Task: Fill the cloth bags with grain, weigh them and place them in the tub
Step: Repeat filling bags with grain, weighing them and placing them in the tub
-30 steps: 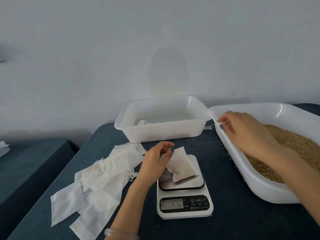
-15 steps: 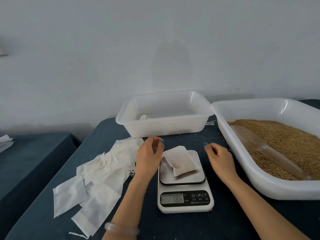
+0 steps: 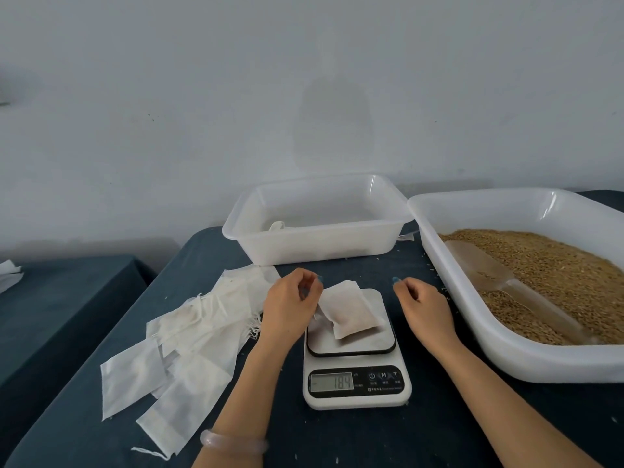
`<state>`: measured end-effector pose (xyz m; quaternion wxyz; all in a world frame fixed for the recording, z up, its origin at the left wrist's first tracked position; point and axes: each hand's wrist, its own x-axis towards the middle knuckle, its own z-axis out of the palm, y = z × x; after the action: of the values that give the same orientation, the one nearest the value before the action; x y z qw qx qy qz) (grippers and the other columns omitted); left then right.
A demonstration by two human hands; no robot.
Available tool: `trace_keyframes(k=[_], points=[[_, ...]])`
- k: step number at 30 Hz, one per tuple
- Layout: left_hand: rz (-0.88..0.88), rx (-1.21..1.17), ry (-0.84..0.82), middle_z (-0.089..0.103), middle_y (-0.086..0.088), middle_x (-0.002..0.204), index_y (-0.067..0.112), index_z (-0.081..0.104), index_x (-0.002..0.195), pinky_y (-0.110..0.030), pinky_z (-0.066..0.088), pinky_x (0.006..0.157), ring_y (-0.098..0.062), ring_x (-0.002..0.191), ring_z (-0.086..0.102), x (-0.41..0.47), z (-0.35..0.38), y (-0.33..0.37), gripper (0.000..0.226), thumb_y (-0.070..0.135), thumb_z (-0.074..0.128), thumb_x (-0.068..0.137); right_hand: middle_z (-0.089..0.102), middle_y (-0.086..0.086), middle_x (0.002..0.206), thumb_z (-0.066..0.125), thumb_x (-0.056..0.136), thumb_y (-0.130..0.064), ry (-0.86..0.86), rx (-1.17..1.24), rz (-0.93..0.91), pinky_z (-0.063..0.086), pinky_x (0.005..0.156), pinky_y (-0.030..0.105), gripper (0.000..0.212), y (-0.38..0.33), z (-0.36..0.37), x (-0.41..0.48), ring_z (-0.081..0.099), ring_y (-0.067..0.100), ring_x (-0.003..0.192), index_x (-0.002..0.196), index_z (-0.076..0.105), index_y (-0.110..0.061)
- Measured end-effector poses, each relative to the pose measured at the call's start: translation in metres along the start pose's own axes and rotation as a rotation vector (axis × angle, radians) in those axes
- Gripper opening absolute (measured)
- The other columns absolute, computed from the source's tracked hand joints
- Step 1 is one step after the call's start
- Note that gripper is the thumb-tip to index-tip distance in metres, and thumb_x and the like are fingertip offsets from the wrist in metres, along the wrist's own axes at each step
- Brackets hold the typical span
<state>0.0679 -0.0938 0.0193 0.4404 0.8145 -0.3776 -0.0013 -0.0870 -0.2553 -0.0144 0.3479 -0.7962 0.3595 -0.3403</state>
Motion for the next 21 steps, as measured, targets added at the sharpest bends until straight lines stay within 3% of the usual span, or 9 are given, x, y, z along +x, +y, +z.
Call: trace_keyframes(k=[2,5,8,14,17,21], points=[[0.028,0.053,-0.015,0.062,0.016,0.076,0.027,0.064,0.09,-0.011,0.037,0.06,-0.003,0.07,0.055,-0.001,0.001,0.002,0.015,0.04,0.059,0.096,0.037,-0.005,0.05,0.05,0.099,-0.036,0.0,0.004,-0.001,0.025,0.047,0.029,0.046,0.0,0.0,0.0,0.034,0.01,0.046,0.059,0.037,-0.02],[0.014,0.118,-0.037,0.063,0.019,0.083,0.032,0.064,0.094,-0.017,0.04,0.064,-0.003,0.08,0.057,-0.002,0.001,0.002,0.02,0.051,0.059,0.092,0.036,-0.006,0.049,0.05,0.099,-0.037,0.0,0.02,-0.004,0.026,0.048,0.029,0.047,0.0,-0.001,-0.001,0.034,0.01,0.046,0.058,0.036,-0.02],[-0.025,0.135,-0.084,0.064,0.019,0.082,0.036,0.065,0.092,-0.022,0.044,0.066,-0.002,0.078,0.059,-0.002,0.0,0.003,0.02,0.056,0.063,0.087,0.038,-0.006,0.049,0.051,0.099,-0.037,-0.005,0.012,-0.009,0.026,0.048,0.029,0.046,0.0,0.0,-0.002,0.035,0.009,0.045,0.058,0.038,-0.02],[-0.023,-0.119,-0.13,0.069,0.022,0.08,0.035,0.063,0.085,-0.018,0.044,0.067,0.006,0.071,0.058,0.004,0.001,0.01,0.008,0.034,0.071,0.088,0.039,-0.008,0.045,0.052,0.099,-0.037,-0.004,0.017,-0.007,0.025,0.047,0.027,0.045,0.002,0.001,0.0,0.036,0.006,0.041,0.057,0.039,-0.023],[0.055,-0.285,-0.163,0.066,0.02,0.072,0.032,0.067,0.094,-0.011,0.043,0.066,0.002,0.065,0.052,0.014,-0.006,0.022,0.009,0.028,0.072,0.089,0.041,-0.011,0.044,0.051,0.098,-0.038,-0.008,0.02,-0.002,0.024,0.047,0.028,0.046,0.003,0.002,0.001,0.038,0.005,0.041,0.057,0.037,-0.024],[0.188,-0.118,-0.08,0.06,0.016,0.067,0.035,0.071,0.095,-0.009,0.04,0.06,0.002,0.056,0.05,0.051,-0.02,0.044,0.014,0.021,0.069,0.092,0.041,-0.008,0.047,0.05,0.098,-0.042,-0.015,0.005,0.006,0.026,0.047,0.027,0.046,0.005,0.003,0.002,0.037,0.007,0.042,0.058,0.042,-0.021]])
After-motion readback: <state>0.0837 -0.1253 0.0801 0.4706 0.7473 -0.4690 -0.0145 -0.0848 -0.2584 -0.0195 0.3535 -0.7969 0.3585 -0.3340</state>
